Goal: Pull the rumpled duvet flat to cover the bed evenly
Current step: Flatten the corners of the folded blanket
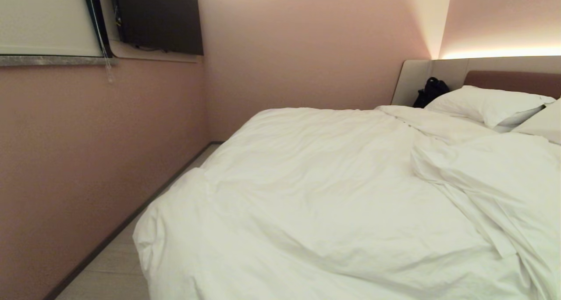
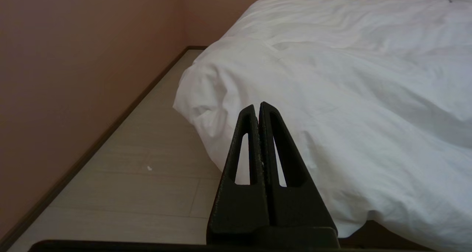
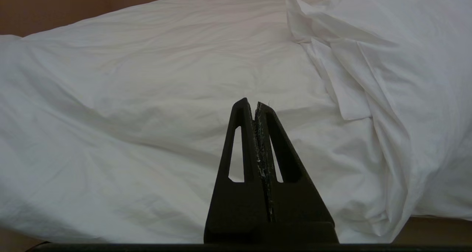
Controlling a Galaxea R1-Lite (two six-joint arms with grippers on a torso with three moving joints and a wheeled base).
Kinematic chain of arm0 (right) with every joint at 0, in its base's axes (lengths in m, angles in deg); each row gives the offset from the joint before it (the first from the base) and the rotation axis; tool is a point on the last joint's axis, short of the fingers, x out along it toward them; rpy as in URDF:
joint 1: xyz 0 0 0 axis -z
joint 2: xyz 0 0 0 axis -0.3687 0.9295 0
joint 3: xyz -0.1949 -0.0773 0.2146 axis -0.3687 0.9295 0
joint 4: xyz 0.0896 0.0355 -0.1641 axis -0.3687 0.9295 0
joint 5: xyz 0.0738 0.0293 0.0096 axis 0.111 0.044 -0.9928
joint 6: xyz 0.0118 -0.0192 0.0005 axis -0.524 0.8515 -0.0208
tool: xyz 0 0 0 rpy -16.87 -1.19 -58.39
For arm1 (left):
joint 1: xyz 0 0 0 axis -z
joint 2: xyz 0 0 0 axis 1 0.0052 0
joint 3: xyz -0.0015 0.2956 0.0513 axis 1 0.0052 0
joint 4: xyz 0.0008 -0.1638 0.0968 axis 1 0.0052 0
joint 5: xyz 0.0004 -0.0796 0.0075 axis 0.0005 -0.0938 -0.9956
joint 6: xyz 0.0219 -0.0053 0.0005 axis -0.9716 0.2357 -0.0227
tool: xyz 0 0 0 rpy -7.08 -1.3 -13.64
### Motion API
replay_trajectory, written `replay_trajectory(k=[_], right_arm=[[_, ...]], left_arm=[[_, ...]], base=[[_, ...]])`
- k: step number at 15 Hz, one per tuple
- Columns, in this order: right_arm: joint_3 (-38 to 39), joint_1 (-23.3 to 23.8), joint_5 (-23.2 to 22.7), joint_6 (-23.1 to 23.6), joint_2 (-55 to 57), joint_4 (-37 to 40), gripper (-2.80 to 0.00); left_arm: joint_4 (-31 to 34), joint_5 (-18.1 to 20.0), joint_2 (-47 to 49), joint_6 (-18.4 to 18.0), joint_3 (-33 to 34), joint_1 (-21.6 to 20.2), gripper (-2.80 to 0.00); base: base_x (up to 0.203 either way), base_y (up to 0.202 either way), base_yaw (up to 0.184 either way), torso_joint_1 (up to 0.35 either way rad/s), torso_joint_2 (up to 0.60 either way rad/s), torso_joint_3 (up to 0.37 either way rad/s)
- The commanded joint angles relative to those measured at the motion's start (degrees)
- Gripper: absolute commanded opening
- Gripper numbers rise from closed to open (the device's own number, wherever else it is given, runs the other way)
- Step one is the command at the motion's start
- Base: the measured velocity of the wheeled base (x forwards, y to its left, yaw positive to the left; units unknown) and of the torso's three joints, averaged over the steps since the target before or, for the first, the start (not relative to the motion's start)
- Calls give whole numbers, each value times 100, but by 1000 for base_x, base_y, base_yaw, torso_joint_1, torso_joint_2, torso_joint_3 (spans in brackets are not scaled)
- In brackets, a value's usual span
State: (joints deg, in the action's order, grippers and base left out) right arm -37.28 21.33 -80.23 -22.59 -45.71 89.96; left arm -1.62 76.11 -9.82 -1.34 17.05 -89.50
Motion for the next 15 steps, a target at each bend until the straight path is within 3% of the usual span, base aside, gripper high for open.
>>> replay_trajectory(k=[1, 15], right_arm=[[0, -5, -1, 2, 5, 2, -280], [0, -5, -6, 2, 5, 2, -280]], left_arm=[[-3, -1, -2, 10, 0, 2, -280], [46, -19, -2, 256, -7, -2, -280]], base=[[0, 0, 0, 0, 0, 0], [0, 0, 0, 0, 0, 0]])
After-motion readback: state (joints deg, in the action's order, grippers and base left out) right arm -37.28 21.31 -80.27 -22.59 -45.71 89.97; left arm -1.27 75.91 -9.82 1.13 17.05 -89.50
